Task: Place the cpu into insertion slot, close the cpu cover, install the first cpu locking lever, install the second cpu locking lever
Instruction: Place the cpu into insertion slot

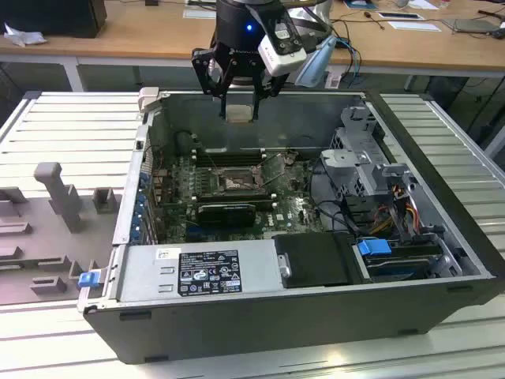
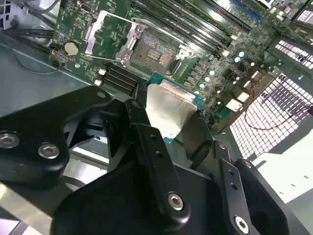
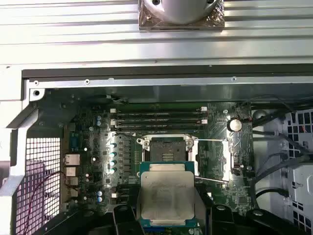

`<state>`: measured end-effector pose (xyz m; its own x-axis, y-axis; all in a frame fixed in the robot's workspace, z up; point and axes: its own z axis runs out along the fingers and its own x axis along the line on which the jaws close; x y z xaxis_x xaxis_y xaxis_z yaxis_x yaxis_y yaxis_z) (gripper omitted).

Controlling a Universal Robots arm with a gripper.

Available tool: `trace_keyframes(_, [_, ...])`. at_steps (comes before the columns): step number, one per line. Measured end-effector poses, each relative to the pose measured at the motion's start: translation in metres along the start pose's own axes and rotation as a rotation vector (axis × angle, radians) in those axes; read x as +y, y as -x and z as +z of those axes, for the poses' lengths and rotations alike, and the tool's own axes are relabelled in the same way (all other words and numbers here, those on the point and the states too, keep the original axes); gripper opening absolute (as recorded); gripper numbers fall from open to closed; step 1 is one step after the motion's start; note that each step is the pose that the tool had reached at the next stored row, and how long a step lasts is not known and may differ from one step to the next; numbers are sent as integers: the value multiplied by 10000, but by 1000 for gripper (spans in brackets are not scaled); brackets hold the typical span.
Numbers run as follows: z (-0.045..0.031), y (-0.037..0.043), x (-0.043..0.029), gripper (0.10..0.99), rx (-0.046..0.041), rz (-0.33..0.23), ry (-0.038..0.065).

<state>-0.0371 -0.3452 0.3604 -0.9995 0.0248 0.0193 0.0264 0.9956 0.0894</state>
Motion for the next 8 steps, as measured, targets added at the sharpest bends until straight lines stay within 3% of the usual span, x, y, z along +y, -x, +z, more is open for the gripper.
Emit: trace_keyframes(8, [8,-11,-2,529,-43,495,4])
